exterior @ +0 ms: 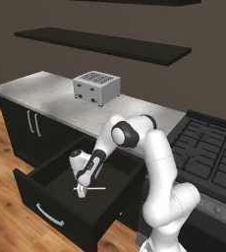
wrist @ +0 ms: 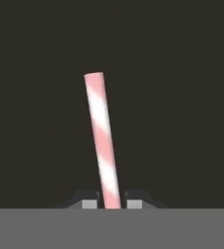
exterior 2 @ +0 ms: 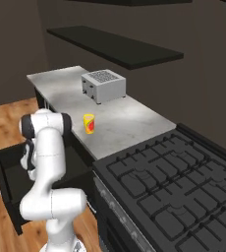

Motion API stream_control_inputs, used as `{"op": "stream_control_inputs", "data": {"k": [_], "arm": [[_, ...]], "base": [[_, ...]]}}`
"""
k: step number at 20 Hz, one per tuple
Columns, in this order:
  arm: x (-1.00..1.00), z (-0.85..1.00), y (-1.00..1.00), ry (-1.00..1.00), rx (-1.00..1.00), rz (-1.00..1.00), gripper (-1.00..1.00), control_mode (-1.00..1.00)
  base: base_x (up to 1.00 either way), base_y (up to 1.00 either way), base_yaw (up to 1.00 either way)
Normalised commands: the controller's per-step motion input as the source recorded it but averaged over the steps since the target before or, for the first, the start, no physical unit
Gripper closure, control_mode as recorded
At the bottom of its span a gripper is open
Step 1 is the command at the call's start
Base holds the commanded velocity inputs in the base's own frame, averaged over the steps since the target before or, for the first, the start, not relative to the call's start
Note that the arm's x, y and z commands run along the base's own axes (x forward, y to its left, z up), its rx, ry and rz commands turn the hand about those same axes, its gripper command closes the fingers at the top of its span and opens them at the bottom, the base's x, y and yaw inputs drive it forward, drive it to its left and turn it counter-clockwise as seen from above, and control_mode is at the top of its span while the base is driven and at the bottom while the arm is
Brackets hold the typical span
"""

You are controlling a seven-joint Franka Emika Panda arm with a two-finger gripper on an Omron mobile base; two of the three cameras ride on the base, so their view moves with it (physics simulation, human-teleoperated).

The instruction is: Pick up the straw from the left drawer and put it inside the smoothie cup.

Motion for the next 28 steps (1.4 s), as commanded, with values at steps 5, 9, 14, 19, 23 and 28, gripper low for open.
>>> {"op": "stream_control_inputs", "data": {"k": [5, 9, 14, 19, 23, 28], "arm": [[-0.32, 1.00, 0.26, -0.03, 0.05, 0.00, 1.00, -1.00], [-0.14, 1.00, 0.29, -0.02, 0.00, 0.00, 1.00, -1.00], [0.00, 1.00, 0.08, 0.00, 0.02, 0.00, 1.00, -1.00], [0.00, 1.00, 0.02, 0.00, 0.08, 0.01, 1.00, -1.00], [0.00, 1.00, -0.02, 0.00, 0.16, 0.04, 1.00, -1.00], [0.00, 1.00, -0.12, 0.00, 0.28, 0.07, 1.00, -1.00]], "base": [[0.00, 0.00, 0.00], [0.00, 0.00, 0.00], [0.00, 0.00, 0.00], [0.00, 0.00, 0.00], [0.00, 0.00, 0.00], [0.00, 0.00, 0.00]]}}
